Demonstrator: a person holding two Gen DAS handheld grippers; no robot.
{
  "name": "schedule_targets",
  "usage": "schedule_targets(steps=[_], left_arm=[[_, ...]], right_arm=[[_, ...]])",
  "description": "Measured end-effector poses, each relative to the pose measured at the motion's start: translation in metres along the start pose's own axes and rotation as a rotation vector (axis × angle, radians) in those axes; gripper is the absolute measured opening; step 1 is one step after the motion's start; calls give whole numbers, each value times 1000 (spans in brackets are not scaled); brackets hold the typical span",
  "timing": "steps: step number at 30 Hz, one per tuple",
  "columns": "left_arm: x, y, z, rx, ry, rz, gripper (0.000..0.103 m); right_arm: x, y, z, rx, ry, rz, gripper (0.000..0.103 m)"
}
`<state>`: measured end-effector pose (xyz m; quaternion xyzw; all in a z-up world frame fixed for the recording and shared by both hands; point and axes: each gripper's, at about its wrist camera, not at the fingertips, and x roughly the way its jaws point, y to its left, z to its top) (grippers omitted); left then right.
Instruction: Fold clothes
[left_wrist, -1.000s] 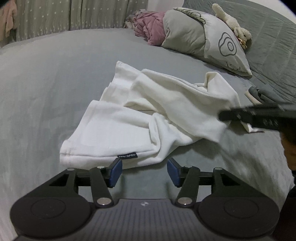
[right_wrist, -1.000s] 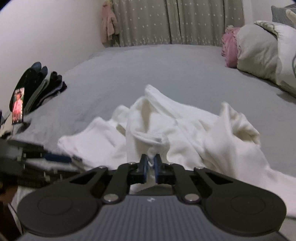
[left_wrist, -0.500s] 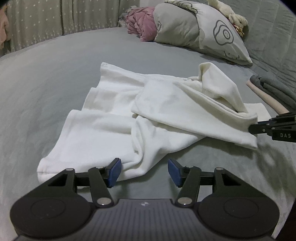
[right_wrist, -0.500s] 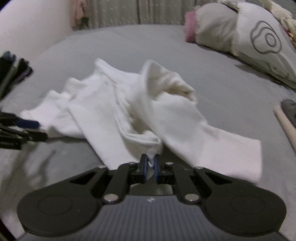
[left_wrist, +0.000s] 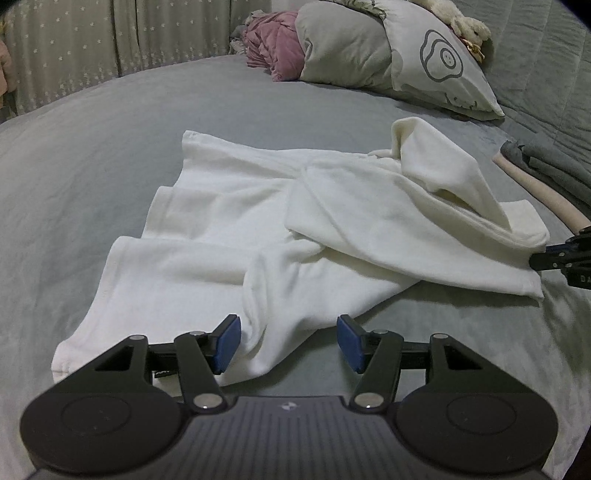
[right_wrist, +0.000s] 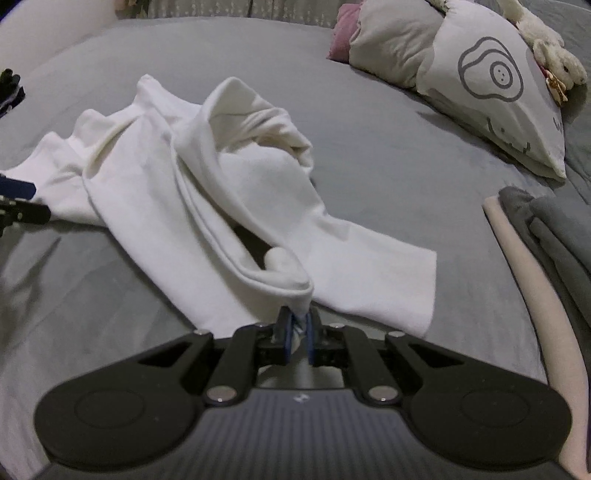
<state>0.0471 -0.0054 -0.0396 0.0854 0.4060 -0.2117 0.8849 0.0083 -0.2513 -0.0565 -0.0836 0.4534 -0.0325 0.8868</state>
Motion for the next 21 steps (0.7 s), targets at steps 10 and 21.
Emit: schedule_targets(steps=[10, 21], left_arm=[[7, -3, 2, 11, 5, 4, 59], [17, -11, 3, 41, 5, 13, 59]], right_arm=[[-4, -26, -11, 17, 19, -84, 4], [-1, -78, -41, 34, 73, -369, 2]])
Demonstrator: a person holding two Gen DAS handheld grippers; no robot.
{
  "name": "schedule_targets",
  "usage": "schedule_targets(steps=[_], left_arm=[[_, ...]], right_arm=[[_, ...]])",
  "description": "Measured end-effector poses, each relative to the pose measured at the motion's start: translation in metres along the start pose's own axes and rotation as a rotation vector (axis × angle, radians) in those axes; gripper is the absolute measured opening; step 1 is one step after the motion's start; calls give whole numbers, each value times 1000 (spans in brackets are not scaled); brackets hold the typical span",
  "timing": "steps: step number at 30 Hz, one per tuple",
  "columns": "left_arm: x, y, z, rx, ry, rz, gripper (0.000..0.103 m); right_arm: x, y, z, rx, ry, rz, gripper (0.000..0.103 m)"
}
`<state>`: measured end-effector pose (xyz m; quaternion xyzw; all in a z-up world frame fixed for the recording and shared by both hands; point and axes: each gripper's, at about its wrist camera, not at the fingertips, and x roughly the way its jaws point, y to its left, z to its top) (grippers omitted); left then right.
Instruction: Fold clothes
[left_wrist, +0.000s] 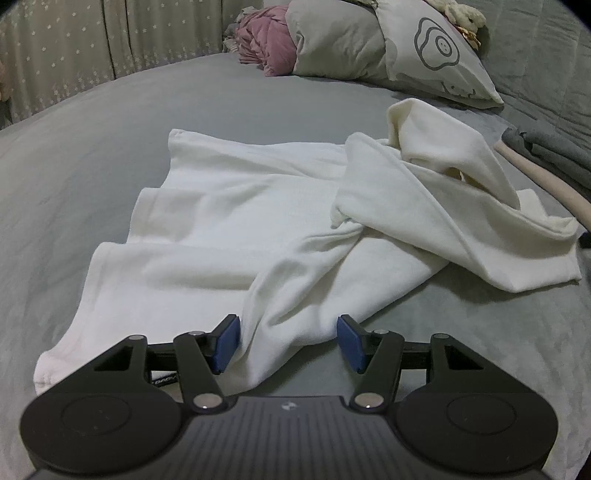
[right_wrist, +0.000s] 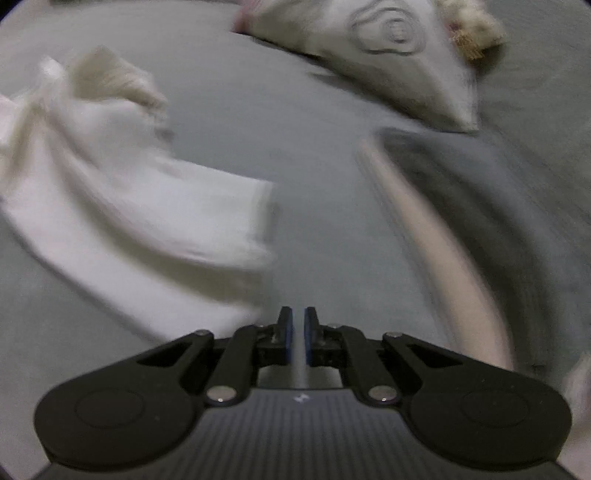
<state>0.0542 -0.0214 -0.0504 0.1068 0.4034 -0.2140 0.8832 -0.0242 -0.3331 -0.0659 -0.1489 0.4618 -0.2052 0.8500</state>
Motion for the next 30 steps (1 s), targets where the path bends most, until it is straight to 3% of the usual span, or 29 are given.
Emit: schedule_targets(steps=[3, 7, 8, 12, 15, 19, 27, 30], left_arm=[[2, 0, 1, 4, -11, 2, 59], [5, 2, 1, -13, -34, -7, 59], [6, 2, 1, -13, -36, -7, 58], [8, 0, 1, -16, -50, -36, 26], [8, 0, 3, -33, -42, -54, 16], [4, -3, 4, -36, -28, -59, 11], [-22, -13, -1, 35, -49, -115, 10], [-32, -17, -7, 74, -47, -142, 9]], right_arm=[[10, -23, -9, 72, 27, -17, 3], [6, -35, -11, 167, 8, 121, 11], [2, -32, -10, 171, -12, 164, 17], [-14, -15, 1, 138, -78, 257, 34], [-24, 3, 11, 89, -112, 281, 36], [-32, 17, 20, 50, -141, 283, 39], [-49, 26, 39, 52, -214, 289, 60], [-53, 32, 44, 54, -229, 308, 60]])
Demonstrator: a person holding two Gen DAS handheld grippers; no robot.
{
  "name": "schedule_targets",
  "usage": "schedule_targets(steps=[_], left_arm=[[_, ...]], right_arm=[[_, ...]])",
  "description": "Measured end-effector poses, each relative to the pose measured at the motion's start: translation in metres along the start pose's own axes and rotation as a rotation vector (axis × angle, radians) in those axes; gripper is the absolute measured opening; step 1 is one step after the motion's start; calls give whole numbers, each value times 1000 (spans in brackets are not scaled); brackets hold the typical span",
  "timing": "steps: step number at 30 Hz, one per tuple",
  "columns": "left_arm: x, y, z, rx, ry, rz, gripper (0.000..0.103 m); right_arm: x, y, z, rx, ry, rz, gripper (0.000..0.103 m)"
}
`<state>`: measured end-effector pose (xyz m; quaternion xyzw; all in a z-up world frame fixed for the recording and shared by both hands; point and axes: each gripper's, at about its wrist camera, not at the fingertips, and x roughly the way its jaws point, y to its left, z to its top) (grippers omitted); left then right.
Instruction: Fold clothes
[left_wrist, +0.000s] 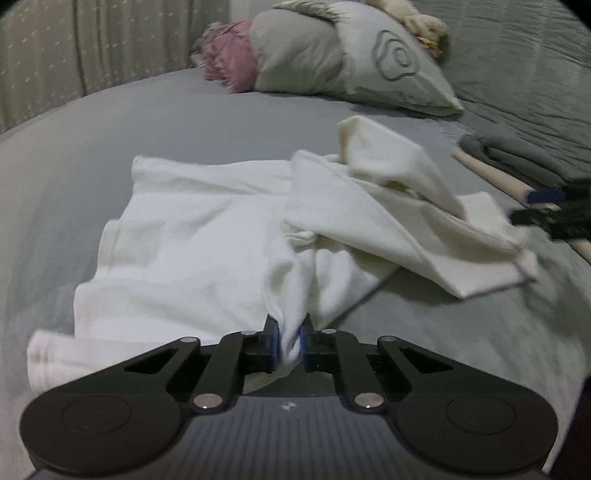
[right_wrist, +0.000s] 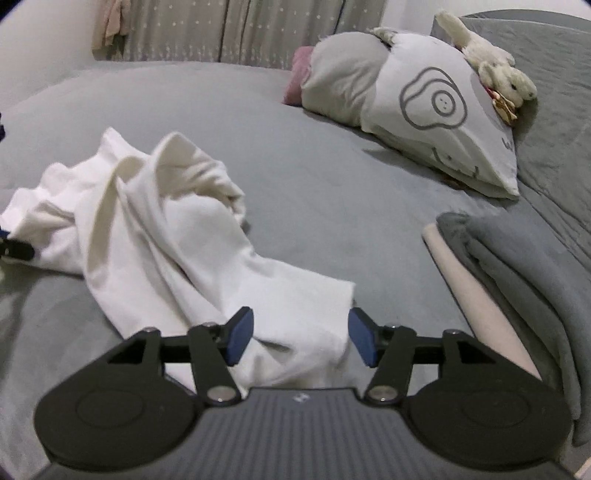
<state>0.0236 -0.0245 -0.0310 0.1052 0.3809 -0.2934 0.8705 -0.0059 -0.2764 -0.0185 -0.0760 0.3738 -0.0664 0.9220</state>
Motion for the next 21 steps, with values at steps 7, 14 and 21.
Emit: schedule_targets(steps=[7, 14, 21], left_arm=[[-18, -22, -17, 106, 21, -91, 9], [-30, -52, -32, 203, 50, -248, 9], [-31, -84, -45, 243, 82, -379, 5]], right_arm=[[4, 23, 18, 5, -20, 101, 61], [12, 43, 34, 15, -36, 170, 61], [20, 69, 47, -11, -38, 233, 61]])
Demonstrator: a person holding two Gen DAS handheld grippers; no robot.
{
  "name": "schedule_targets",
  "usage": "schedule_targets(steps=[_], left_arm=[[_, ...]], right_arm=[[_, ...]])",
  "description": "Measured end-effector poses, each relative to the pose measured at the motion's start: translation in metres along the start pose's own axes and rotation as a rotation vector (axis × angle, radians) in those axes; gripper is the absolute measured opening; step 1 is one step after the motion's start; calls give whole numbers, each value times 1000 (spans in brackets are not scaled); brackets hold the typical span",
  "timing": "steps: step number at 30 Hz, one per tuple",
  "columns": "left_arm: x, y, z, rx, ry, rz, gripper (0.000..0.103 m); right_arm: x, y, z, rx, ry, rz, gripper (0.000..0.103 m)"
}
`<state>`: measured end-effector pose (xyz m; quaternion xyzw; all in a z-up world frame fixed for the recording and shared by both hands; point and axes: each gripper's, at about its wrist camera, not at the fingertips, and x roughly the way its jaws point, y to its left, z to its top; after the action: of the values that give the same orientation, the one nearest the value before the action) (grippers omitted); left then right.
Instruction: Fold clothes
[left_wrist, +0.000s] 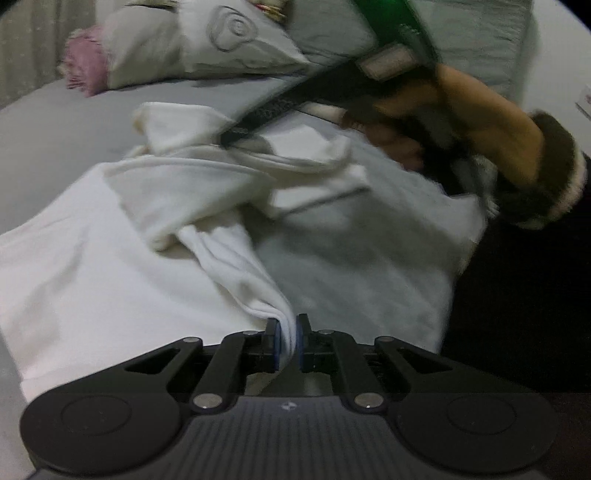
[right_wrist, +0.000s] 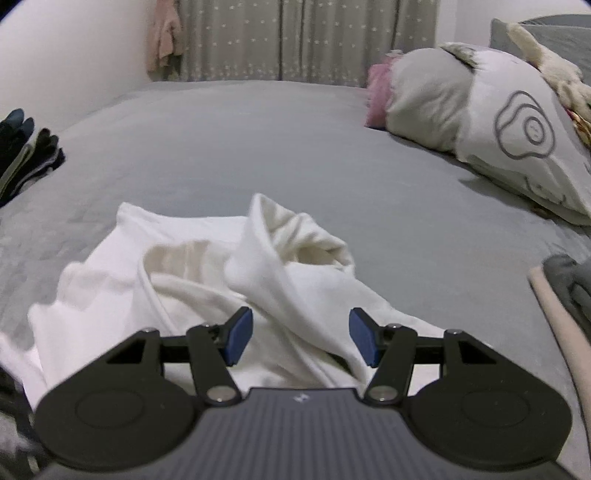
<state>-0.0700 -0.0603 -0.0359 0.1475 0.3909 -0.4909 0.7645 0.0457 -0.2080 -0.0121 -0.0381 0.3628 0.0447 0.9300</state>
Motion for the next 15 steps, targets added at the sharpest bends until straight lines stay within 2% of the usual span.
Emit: schedule_targets(steps=[1, 4, 5, 7, 9, 11, 15], left_arm=[[2, -8, -1, 16, 2, -19, 5], [8, -16, -3, 65, 14, 8, 5], [8, -13, -4, 55, 15, 8, 5], [1, 7, -2, -34, -1, -22, 7], [-10, 23, -1, -96, -31, -31, 18], [-21, 37, -2, -133, -71, -3, 37], [-43, 76, -4, -223, -144, 117, 40]], right_arm=[[1, 3, 1, -4, -1, 3, 61], [4, 10, 4, -10, -13, 10, 61], [2, 12, 5, -10, -22, 10, 61], [-1, 14, 6, -14, -36, 20, 61], [-7, 19, 6, -20, -51, 51, 61], [-10, 23, 6, -23, -56, 83, 61], [-13, 29, 7, -23, -60, 137, 61]])
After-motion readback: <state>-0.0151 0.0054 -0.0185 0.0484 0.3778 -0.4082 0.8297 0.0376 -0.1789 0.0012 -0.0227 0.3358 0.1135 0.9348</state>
